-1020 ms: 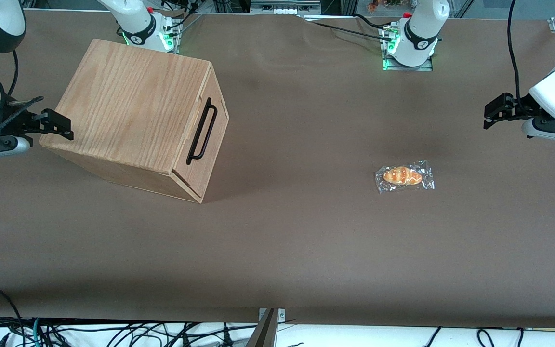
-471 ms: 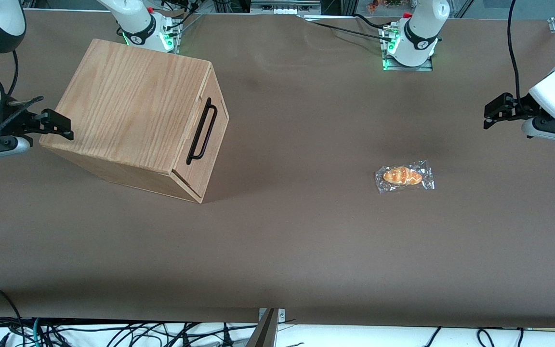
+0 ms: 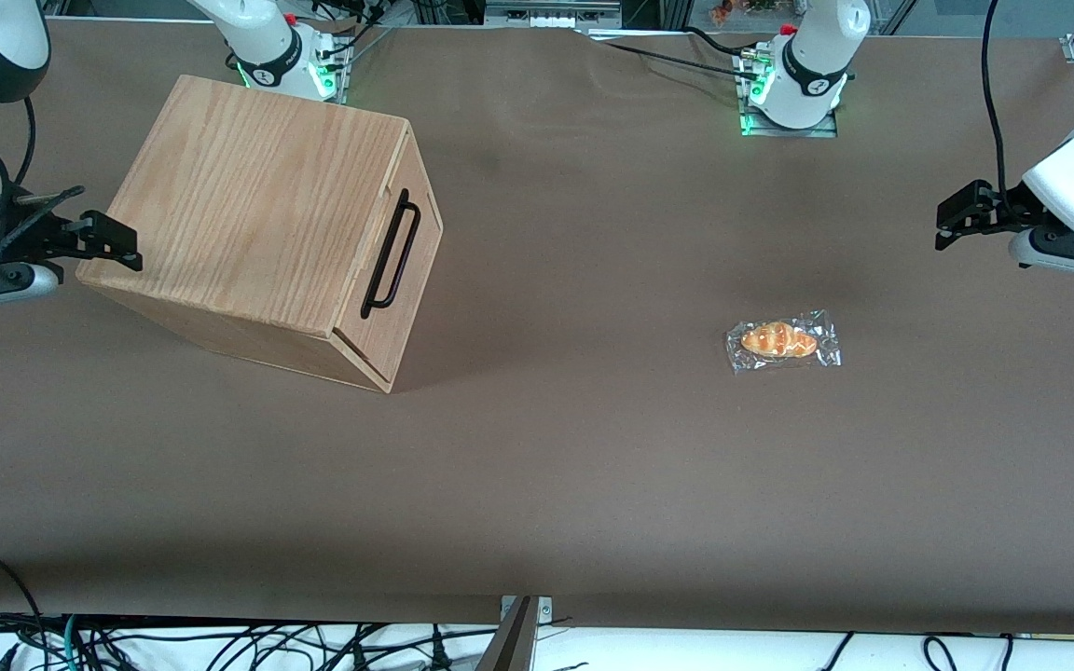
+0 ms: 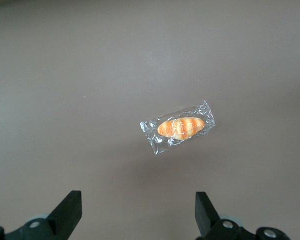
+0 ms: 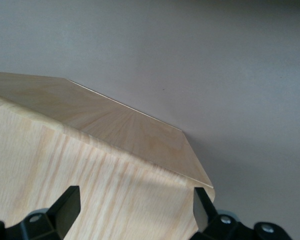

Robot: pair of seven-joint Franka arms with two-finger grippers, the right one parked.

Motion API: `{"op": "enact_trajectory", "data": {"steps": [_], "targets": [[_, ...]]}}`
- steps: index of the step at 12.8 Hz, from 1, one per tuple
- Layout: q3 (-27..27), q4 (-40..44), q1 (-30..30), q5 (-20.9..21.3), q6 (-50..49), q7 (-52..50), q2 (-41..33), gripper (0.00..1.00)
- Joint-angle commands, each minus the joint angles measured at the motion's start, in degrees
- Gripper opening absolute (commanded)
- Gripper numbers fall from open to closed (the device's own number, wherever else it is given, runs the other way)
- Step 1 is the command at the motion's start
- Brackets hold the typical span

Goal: Open top drawer with left arm

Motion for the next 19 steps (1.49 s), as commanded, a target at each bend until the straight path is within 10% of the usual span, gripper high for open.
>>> {"op": "enact_trajectory", "data": {"steps": [1, 11, 19], "targets": [[-0.4, 1.2, 0.3, 1.6, -0.9, 0.6, 0.5, 1.00], [-0.4, 1.3, 1.0, -0.2, -0.9, 0.1, 1.6, 1.00], [-1.9, 5.8, -10.5, -21.0, -0.6, -18.2, 13.4, 1.00]]}}
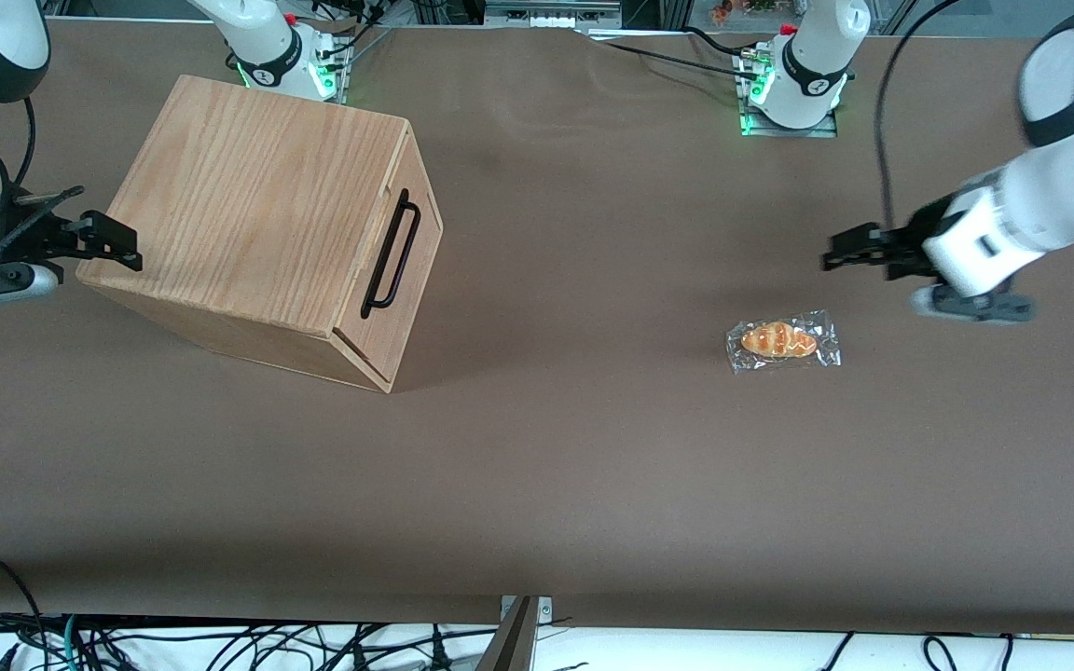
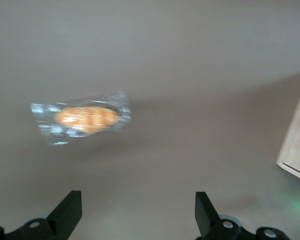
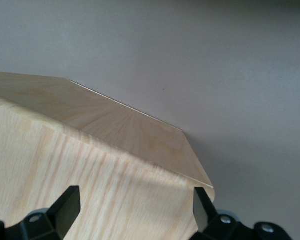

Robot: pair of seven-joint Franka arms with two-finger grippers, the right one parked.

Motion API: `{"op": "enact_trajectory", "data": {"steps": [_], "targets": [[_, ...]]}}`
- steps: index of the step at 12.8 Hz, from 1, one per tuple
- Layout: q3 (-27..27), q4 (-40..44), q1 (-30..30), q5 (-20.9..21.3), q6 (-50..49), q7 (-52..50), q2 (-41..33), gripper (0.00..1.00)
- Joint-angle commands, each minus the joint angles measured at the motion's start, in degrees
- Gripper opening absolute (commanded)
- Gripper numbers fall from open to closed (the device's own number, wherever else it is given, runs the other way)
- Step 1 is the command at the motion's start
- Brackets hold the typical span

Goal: Open top drawer with left arm
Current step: 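Swing the left gripper over to the black drawer handle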

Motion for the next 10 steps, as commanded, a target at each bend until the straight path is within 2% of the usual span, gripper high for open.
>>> {"op": "enact_trajectory", "data": {"steps": [1, 6, 7, 9, 10], "targets": [[0.3, 7.4, -7.6, -4.1, -0.3, -5.8, 6.5, 1.00], [0.3, 9.6, -24.2, -5.1, 16.1, -26.2, 12.1, 1.00], [0.3, 9.7, -26.6, -6.1, 19.1, -28.6, 13.1, 1.00], [0.3, 9.8, -31.5, -11.7, 24.7, -29.7, 15.9, 1.00], [0.3, 9.9, -34.4, -12.0, 27.3, -30.2, 17.2, 1.00]]}}
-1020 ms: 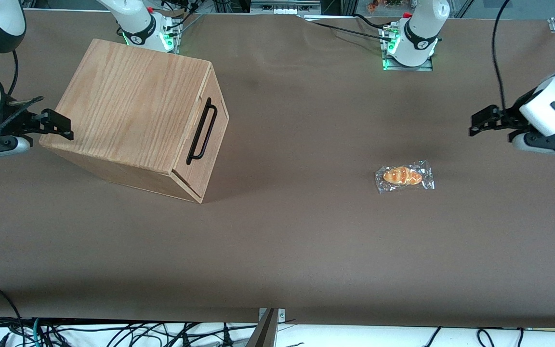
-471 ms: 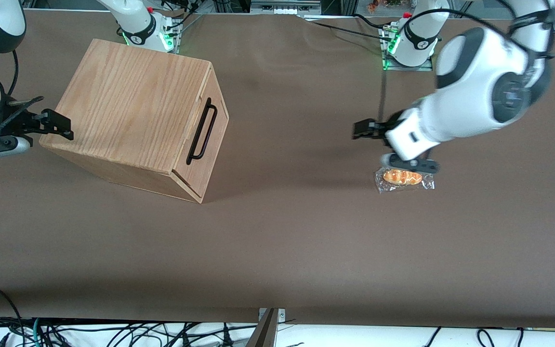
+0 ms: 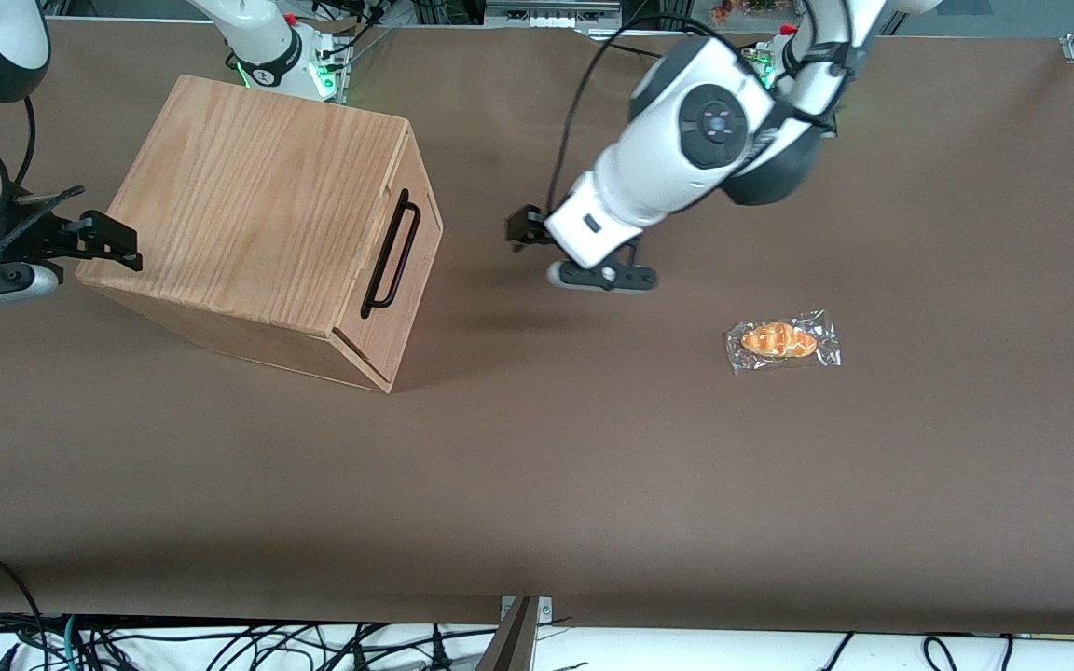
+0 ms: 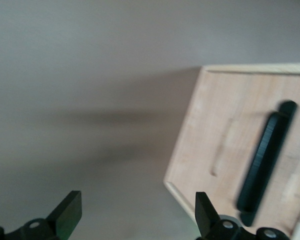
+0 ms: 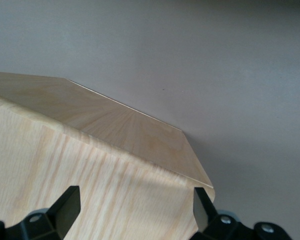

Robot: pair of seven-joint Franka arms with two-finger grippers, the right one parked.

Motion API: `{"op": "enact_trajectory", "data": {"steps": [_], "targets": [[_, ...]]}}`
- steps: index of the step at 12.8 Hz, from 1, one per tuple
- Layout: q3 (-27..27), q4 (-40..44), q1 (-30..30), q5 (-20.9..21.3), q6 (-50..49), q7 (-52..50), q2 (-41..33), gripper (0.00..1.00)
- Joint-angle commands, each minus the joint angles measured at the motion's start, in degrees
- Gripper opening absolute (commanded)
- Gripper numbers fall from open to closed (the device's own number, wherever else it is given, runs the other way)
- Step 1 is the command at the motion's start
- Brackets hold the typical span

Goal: Open top drawer with left arm
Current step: 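Swing the left gripper over to the black drawer handle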

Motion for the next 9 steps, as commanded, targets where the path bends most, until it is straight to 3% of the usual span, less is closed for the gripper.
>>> {"op": "enact_trajectory", "data": {"steps": [1, 3, 9], "targets": [[1.0, 2.4, -6.4, -2.4, 6.5, -3.1, 4.5, 1.00], [1.0, 4.3, -8.5, -2.5, 10.6, -5.4, 6.8, 1.00], [0.7, 13.4, -11.0, -2.7, 10.8, -4.4, 14.9, 1.00]]}}
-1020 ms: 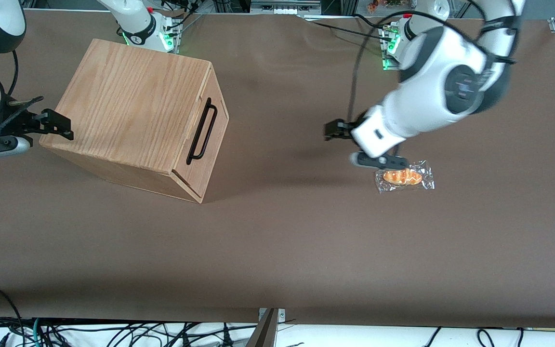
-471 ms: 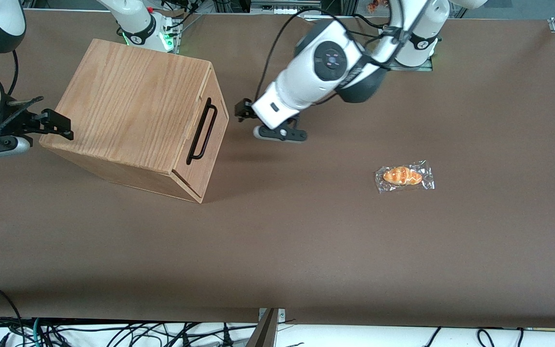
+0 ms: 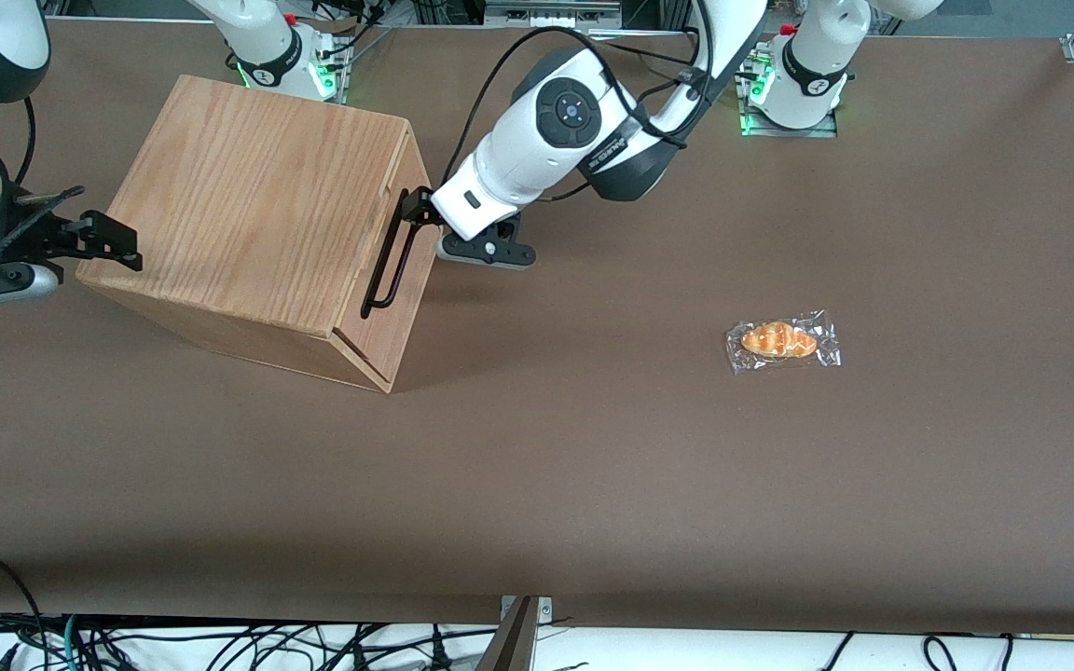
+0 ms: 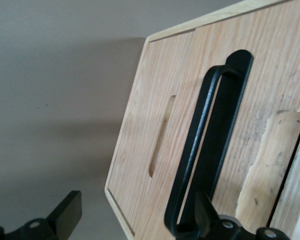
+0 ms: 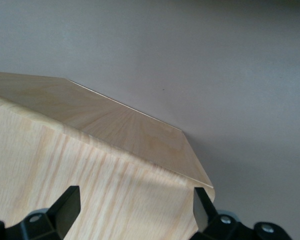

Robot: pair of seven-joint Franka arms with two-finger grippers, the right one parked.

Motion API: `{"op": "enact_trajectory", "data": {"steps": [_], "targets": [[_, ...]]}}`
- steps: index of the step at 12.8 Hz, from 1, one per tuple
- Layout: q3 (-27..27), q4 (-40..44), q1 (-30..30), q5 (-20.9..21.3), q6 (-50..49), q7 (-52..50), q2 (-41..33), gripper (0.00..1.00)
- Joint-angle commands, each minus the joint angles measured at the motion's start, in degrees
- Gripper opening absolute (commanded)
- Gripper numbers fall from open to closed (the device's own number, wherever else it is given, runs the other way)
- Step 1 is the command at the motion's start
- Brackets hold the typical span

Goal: Open top drawer with left arm

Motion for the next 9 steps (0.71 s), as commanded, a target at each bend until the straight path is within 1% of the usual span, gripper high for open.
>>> {"op": "enact_trajectory", "data": {"steps": [1, 4, 9], "targets": [[0.6, 5.2, -1.5, -1.3, -0.5, 1.0, 4.1, 1.00], [0.4, 5.2, -2.1, -1.6, -0.5, 4.8, 4.4, 1.00], [0.5, 5.1, -2.1, -0.8, -0.5, 5.4, 4.6, 1.00]]}}
